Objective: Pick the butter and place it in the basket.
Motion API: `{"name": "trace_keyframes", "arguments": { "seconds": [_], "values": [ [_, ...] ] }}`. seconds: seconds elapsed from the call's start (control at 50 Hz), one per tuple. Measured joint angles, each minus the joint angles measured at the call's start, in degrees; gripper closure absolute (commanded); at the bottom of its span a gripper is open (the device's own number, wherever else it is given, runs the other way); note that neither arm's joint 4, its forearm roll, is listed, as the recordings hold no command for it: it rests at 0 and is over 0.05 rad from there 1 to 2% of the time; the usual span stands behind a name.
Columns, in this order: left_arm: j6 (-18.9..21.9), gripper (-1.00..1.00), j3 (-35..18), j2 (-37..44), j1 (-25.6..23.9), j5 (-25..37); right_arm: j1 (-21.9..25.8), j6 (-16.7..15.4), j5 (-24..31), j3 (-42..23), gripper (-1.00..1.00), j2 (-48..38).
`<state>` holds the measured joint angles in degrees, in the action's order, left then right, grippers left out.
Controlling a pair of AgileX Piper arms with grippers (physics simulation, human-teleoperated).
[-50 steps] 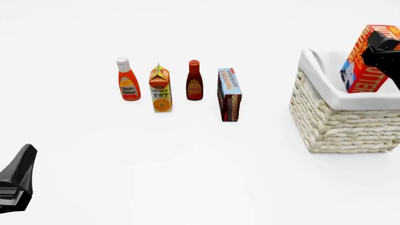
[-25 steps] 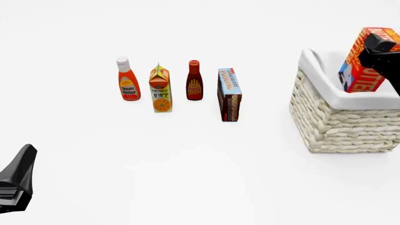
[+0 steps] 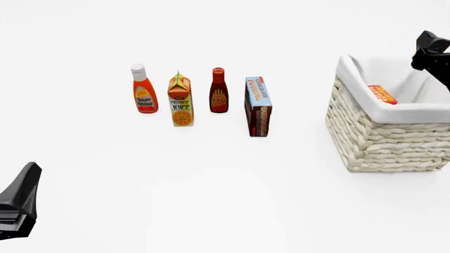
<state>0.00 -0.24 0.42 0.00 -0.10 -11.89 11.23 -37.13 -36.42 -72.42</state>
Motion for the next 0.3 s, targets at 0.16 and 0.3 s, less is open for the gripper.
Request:
{"name": "trace_keyframes", "arguments": {
  "seconds": [0.16, 0.3],
  "values": [
    [0.00, -1.00, 0.00, 0.00, 0.00, 0.00, -0.20, 0.16, 0.04, -0.10, -1.00, 0.14],
    [0.00, -1.00, 0.00, 0.00, 0.00, 0.00, -0.29, 0.29, 0.04, -0.15, -1.00, 0.29]
  ]
}}
